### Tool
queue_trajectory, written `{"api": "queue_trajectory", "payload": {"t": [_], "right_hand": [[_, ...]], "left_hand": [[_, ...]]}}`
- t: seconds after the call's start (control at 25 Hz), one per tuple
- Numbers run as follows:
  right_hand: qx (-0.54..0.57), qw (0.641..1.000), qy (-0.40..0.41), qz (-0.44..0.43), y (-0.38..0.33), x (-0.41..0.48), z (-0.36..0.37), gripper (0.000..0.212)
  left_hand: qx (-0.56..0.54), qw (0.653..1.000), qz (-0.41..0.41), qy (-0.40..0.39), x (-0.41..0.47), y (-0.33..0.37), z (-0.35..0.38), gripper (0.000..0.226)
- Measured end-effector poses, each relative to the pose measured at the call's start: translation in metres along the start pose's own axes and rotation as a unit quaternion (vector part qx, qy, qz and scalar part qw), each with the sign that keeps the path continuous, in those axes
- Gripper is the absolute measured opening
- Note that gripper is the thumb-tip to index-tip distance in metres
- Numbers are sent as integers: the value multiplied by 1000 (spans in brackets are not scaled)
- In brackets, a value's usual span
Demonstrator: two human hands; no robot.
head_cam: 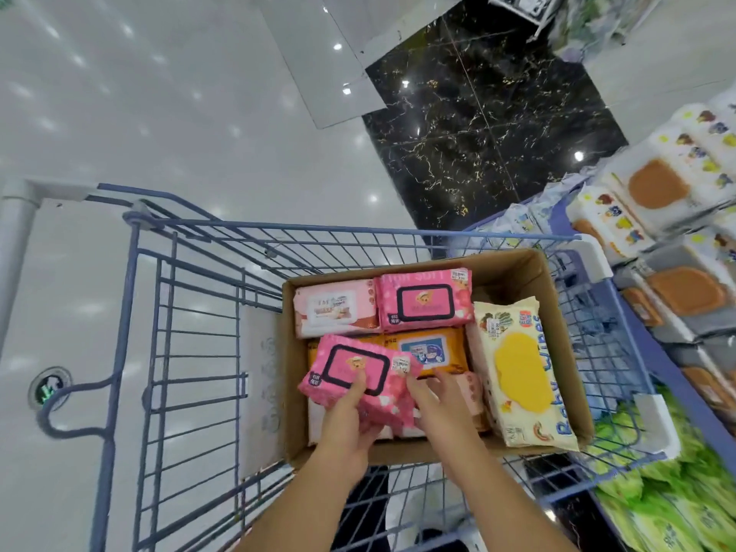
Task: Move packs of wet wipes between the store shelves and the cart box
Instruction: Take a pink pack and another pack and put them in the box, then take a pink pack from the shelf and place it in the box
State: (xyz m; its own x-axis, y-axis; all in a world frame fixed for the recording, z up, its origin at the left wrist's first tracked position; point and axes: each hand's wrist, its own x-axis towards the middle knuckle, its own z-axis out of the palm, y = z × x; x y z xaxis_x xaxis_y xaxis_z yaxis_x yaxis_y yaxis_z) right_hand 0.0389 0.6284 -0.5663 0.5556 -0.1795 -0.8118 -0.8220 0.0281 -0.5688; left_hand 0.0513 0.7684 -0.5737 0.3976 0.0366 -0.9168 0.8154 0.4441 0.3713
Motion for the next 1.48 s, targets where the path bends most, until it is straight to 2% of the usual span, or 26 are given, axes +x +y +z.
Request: {"api": "queue_trajectory", "payload": {"t": [0.12, 0.2, 0.28, 0.32, 0.44, 0.48, 0.56, 0.68, 0.76, 0.84, 0.92, 1.04, 1.16, 1.28, 1.48], "right_hand": [[-22, 999, 30, -13, 1, 6, -19, 54], [9, 996, 83, -10, 8, -3, -48, 41], [60, 990, 129, 6, 11, -17, -76, 33], [83, 986, 146, 10, 12, -22, -87, 29], [114, 978, 173, 14, 12, -32, -106, 25], [124, 976, 178, 11, 9, -36, -108, 26], [158, 968, 195, 0, 5, -47, -118, 26], [205, 955, 216, -20, -1, -68, -138, 19], [241, 942, 231, -28, -1, -89, -164, 18], [260, 932, 249, -37, 5, -110, -192, 28], [298, 912, 280, -47, 18, -137, -226, 37], [345, 884, 309, -66, 43, -179, -278, 31], [387, 849, 351, -81, 86, -223, -337, 45], [415, 823, 380, -83, 133, -266, -396, 53], [440, 779, 434, -99, 232, -329, -483, 48]], "left_hand": [[-89, 995, -6, 48, 35, 8, 4, 38], [-139, 988, 1, 65, 50, 15, 7, 27], [-142, 987, 17, 74, 56, 14, 10, 15], [-115, 990, 14, 79, 57, 13, 13, 15], [19, 990, -20, 138, 52, 15, 20, 33], [60, 987, -38, 145, 50, 19, 21, 30], [142, 981, -67, 111, 35, 29, 33, 18], [264, 962, -68, 34, -1, 32, 64, 31], [383, 923, -27, -19, -42, 25, 103, 44], [462, 882, 27, -85, -78, 10, 145, 55], [515, 839, 86, -151, -118, -13, 190, 48], [572, 771, 154, -233, -178, -59, 256, 19], [634, 689, 176, -303, -240, -123, 312, 27], [655, 642, 197, -347, -277, -191, 350, 57], [668, 578, 221, -413, -333, -316, 390, 57]]}}
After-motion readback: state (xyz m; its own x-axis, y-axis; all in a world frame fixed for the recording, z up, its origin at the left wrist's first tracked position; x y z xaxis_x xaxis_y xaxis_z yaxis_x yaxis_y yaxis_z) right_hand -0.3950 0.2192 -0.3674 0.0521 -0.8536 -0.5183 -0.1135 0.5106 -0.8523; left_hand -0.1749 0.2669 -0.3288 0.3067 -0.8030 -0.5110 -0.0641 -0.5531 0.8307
